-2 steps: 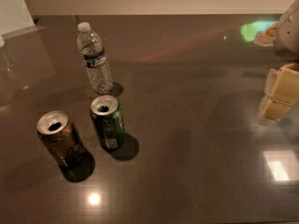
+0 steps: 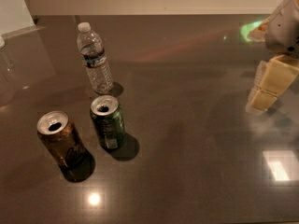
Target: Pick water bottle
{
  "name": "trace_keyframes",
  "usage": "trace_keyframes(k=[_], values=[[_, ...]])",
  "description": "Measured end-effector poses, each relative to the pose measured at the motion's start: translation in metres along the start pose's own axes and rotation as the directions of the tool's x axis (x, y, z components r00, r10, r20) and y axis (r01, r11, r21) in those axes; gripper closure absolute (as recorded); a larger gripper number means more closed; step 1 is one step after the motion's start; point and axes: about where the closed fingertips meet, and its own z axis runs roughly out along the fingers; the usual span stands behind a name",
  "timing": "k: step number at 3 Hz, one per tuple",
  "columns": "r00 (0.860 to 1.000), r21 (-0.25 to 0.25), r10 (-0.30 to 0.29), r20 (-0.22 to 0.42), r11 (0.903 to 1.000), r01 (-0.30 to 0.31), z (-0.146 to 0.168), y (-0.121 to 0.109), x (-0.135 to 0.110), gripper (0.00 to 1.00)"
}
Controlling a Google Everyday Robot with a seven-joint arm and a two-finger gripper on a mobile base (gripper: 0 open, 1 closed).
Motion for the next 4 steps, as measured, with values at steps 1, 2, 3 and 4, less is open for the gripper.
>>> trace_keyframes(k=[1,2,3,4], values=[[0.996,-0.014,0.028,0.088,0.9995,-0.027,0.016,-0.029,-0.026,0.0],[0.982,-0.037,0.055,0.181,0.9981,-0.049,0.033,-0.054,-0.059,0.0],[0.957,-0.07,0.056,0.285,0.9968,-0.038,0.05,-0.064,-0.105,0.0],[0.927,-0.075,0.036,0.373,0.9971,-0.008,0.058,-0.057,-0.154,0.0]])
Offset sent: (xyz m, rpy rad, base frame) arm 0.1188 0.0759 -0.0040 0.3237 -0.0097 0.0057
